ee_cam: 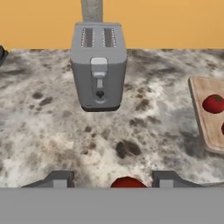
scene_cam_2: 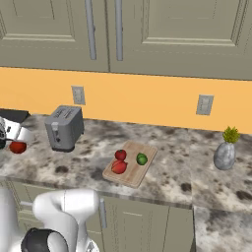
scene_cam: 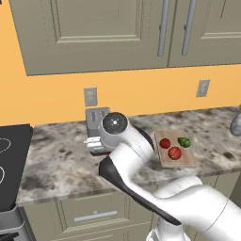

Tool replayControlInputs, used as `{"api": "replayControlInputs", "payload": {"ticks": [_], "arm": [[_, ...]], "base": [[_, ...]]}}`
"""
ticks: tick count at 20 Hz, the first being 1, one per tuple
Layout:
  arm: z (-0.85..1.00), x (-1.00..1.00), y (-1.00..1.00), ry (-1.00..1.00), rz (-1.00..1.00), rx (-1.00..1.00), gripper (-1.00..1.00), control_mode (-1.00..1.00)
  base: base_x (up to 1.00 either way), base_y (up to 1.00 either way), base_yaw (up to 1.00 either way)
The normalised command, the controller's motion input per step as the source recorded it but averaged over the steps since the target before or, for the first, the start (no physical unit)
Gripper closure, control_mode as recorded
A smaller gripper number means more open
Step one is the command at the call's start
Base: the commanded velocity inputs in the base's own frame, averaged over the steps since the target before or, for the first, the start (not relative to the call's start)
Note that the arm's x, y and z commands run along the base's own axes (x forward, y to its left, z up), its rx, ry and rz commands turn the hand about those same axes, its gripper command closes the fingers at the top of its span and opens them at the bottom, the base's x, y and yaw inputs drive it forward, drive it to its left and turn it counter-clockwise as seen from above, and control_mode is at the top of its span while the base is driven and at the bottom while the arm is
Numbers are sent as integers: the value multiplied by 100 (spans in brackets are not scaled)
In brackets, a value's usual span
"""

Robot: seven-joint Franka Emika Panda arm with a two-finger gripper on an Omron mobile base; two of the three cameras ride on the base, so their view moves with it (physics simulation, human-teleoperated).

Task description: Place the avocado, onion, tomato, and bell pepper on the cutting board.

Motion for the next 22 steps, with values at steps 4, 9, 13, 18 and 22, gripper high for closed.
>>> {"api": "replayControlInputs", "payload": {"ticks": [4,9,13,18,22], "arm": [[23,1,-78,0,0,1,100,-100],[4,18,-57,0,0,0,100,-100],[0,29,-54,2,-3,0,100,-100],[0,33,-58,6,-13,0,100,-100],[0,46,-53,8,-15,0,100,-100]], "base": [[0,0,0],[0,0,0],[0,0,0],[0,0,0],[0,0,0]]}}
